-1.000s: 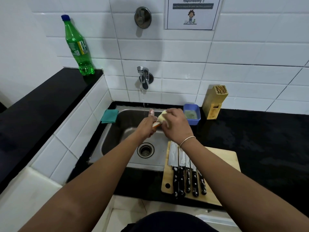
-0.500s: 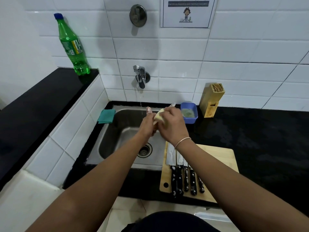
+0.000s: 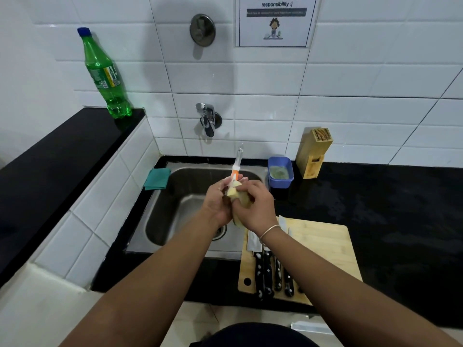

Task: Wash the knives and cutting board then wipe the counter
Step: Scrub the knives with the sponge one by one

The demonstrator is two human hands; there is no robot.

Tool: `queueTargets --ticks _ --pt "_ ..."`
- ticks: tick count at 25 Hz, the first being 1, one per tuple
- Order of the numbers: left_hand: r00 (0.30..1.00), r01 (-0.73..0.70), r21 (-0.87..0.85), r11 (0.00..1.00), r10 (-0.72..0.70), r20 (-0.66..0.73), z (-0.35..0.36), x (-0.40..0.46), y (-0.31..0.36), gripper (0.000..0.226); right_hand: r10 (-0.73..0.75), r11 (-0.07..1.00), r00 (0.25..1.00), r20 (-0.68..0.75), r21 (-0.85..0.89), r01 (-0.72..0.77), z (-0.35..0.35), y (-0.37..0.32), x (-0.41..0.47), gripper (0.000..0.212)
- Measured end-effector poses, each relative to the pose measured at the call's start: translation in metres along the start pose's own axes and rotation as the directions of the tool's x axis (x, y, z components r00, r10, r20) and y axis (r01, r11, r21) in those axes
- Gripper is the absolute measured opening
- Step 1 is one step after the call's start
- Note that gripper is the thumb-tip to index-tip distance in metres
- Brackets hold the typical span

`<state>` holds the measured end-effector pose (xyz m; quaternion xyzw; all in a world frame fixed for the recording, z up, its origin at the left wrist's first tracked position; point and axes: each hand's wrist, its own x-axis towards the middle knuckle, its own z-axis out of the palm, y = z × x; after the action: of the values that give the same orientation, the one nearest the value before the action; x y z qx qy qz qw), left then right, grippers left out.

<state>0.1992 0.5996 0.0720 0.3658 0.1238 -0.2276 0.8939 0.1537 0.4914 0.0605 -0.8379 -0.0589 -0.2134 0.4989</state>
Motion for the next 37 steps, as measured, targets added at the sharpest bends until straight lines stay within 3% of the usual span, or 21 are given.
queueTargets --ticks 2,5,9,12,14,16,17,18,21,22,25,27,29,31,34,36,37 --pt "1.000 0.000 -0.039 0.999 0.000 0.016 -0.001 -0.001 -0.002 0.030 0.205 0.973 0.979 -0.004 0.108 -0.204 -0.001 -0.005 0.007 0.020" --pt "0.999 -0.041 -0.008 0.999 0.041 0.021 0.003 0.001 -0.002 0.025 0.468 0.844 0.884 0.011 0.292 -0.450 0.002 -0.006 0.018 0.010" --pt "0.988 -0.151 0.046 0.988 0.150 0.023 0.005 0.006 0.005 0.016 0.541 0.757 0.822 0.175 0.324 -0.568 0.001 0.002 0.020 0.007" --pt "0.994 -0.104 0.043 0.994 0.103 0.022 0.006 0.005 0.003 0.013 0.385 0.914 0.923 0.012 0.132 -0.384 -0.002 0.003 0.026 0.003" --pt "0.996 -0.093 0.015 0.996 0.093 -0.008 0.009 0.007 0.003 0.021 0.083 0.991 0.996 -0.013 -0.099 -0.084 -0.003 0.008 0.024 0.016" --pt "0.993 -0.101 0.019 0.995 0.102 -0.066 0.009 0.010 0.006 0.033 -0.251 0.931 0.959 0.129 -0.240 0.276 -0.005 0.017 0.013 0.027" --pt "0.990 -0.106 0.037 0.994 0.109 -0.091 0.009 0.011 0.007 0.036 -0.338 0.886 0.924 0.181 -0.271 0.377 -0.006 0.022 0.010 0.028" --pt "0.989 -0.103 0.064 0.993 0.109 -0.102 0.009 0.010 0.006 0.038 -0.354 0.870 0.917 0.184 -0.294 0.395 -0.007 0.024 0.012 0.028" --pt "0.990 -0.054 0.108 0.993 0.068 -0.126 0.009 0.006 0.001 0.028 -0.227 0.909 0.970 0.085 -0.339 0.243 -0.004 0.019 0.024 0.020" --pt "0.991 -0.027 0.093 0.995 0.039 -0.131 0.009 0.007 0.002 0.022 -0.249 0.895 0.963 0.106 -0.356 0.271 -0.002 0.018 0.022 0.019" --pt "0.993 0.046 0.042 0.998 -0.041 -0.109 0.004 0.004 0.007 0.044 -0.442 0.769 0.838 0.320 -0.346 0.538 -0.007 0.026 0.005 0.020" --pt "0.990 0.089 0.194 0.977 -0.065 -0.123 -0.002 0.001 0.002 0.057 -0.474 0.675 0.761 0.443 -0.371 0.637 -0.014 0.029 0.006 0.023" --pt "0.979 0.126 0.457 0.881 -0.035 -0.201 -0.002 -0.003 -0.010 0.062 -0.416 0.695 0.818 0.398 -0.441 0.568 -0.016 0.025 0.016 0.024" --pt "0.963 0.129 0.594 0.794 0.043 -0.267 0.000 -0.002 -0.018 0.062 -0.333 0.757 0.883 0.330 -0.465 0.459 -0.014 0.023 0.019 0.026" --pt "0.952 0.106 0.732 0.673 0.145 -0.271 -0.006 0.000 -0.019 0.068 -0.325 0.725 0.823 0.465 -0.437 0.533 -0.010 0.027 0.003 0.034" --pt "0.942 0.082 0.899 0.430 0.261 -0.211 -0.016 0.001 -0.022 0.077 -0.353 0.690 0.801 0.484 -0.443 0.572 -0.019 0.034 0.002 0.027" --pt "0.936 0.060 0.948 0.312 0.313 -0.162 -0.021 -0.001 -0.024 0.081 -0.320 0.717 0.849 0.420 -0.478 0.507 -0.025 0.036 0.008 0.021"
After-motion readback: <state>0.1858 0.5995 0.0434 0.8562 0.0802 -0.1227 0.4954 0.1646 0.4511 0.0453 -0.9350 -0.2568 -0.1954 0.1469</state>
